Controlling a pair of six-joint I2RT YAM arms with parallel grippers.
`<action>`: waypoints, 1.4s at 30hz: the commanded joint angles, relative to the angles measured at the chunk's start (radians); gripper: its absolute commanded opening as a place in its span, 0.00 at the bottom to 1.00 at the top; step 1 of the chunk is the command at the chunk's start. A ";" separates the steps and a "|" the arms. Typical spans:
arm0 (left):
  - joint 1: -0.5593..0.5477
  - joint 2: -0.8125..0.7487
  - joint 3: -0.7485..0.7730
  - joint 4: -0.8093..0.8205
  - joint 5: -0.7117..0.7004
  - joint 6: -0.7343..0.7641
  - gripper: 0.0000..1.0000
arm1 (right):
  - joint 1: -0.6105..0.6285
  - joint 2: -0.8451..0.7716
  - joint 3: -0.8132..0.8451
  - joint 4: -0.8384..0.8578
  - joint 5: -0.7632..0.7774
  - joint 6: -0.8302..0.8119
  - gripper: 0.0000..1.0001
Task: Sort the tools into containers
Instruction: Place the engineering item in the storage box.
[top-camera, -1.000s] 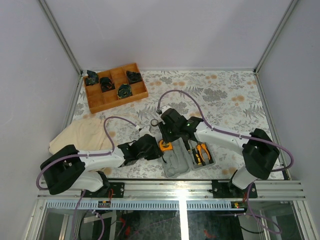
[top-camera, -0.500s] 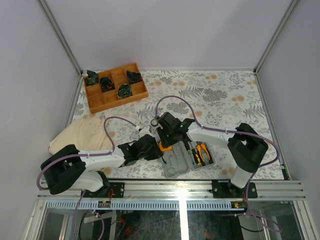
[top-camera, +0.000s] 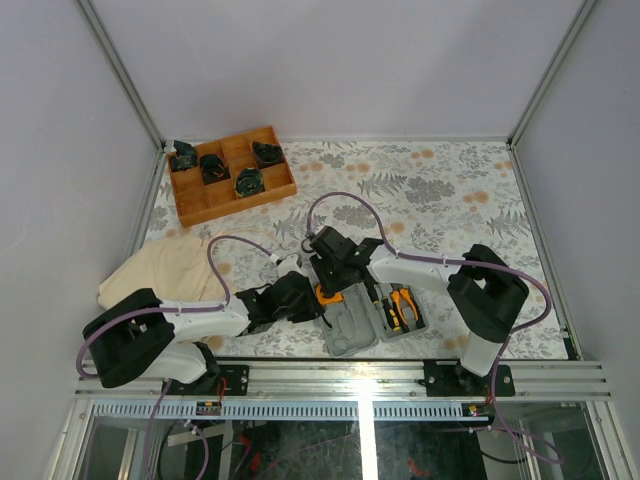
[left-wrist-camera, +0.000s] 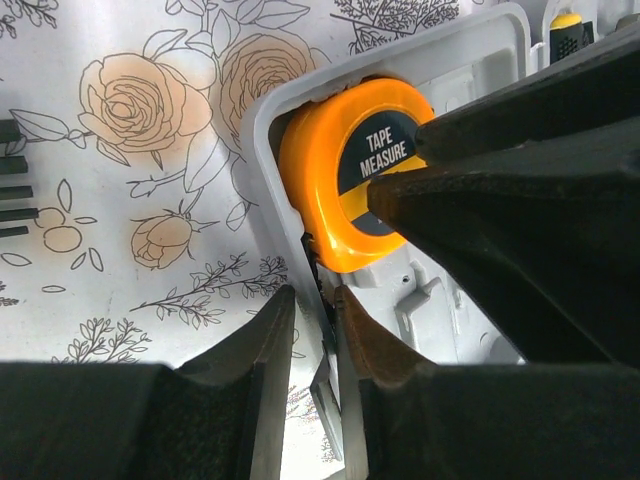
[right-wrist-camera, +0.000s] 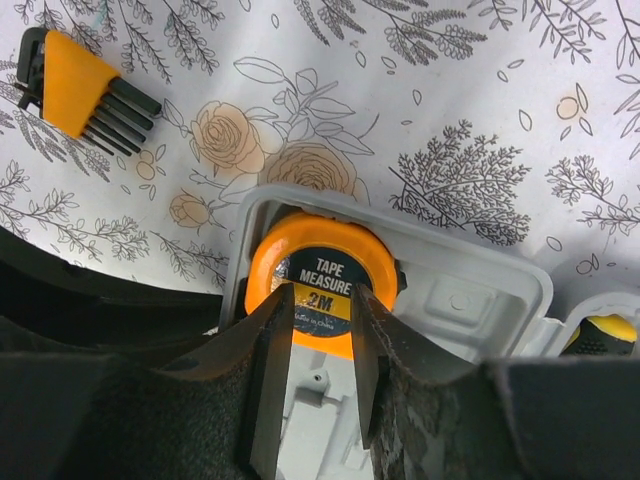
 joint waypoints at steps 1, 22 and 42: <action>-0.008 0.033 -0.013 0.060 -0.003 0.008 0.20 | 0.040 0.106 -0.019 -0.116 0.049 0.020 0.36; 0.012 -0.389 0.030 -0.315 -0.208 0.024 0.56 | 0.064 0.054 -0.054 -0.101 0.083 0.048 0.35; 0.346 -0.304 0.123 -0.520 -0.119 0.221 0.68 | 0.064 -0.404 -0.247 -0.097 0.167 0.074 0.54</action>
